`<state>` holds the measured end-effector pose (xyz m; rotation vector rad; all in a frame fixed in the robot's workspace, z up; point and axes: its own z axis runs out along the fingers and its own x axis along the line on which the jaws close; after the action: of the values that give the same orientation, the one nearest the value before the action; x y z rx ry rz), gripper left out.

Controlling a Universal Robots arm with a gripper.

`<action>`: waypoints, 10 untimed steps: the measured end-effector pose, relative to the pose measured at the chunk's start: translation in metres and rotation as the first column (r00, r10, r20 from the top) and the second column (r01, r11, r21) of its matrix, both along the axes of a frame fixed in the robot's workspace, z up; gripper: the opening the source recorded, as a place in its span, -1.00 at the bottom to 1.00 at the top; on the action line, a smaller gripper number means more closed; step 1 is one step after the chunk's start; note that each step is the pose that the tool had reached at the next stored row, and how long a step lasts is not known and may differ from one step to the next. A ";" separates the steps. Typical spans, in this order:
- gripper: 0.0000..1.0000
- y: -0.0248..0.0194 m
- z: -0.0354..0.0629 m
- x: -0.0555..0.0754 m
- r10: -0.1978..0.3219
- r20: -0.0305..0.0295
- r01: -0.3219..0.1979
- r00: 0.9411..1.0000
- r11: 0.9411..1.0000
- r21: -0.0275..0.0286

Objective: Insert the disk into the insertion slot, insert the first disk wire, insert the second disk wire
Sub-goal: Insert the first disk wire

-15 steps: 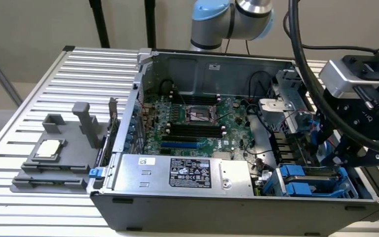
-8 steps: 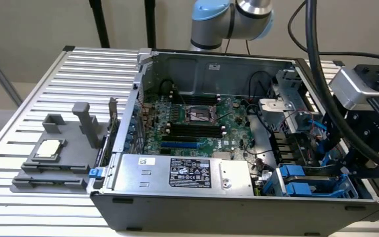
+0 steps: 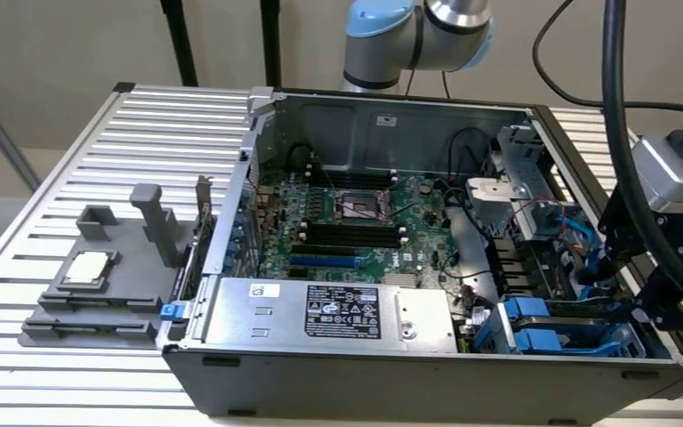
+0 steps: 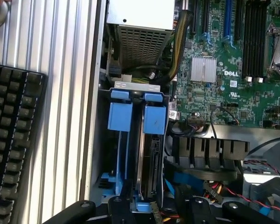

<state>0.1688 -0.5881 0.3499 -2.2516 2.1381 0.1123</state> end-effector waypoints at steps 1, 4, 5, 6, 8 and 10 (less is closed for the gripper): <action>-0.04 0.0000 -0.0009 0.002 0.002 0.000 -0.002 1.000 1.000 0.002; -0.04 -0.0001 -0.0034 0.005 0.010 0.000 -0.010 1.000 1.000 0.009; -0.04 -0.0001 -0.0039 0.005 0.014 0.000 -0.014 1.000 1.000 0.012; -0.04 -0.0001 -0.0045 0.005 0.019 0.000 -0.019 1.000 1.000 0.016; -0.04 -0.0001 -0.0052 0.005 0.028 0.000 -0.028 1.000 0.999 0.023; -0.04 -0.0002 -0.0057 0.005 0.036 0.001 -0.036 0.999 0.999 0.030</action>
<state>0.1742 -0.5882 0.3442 -2.2749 2.0818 0.1439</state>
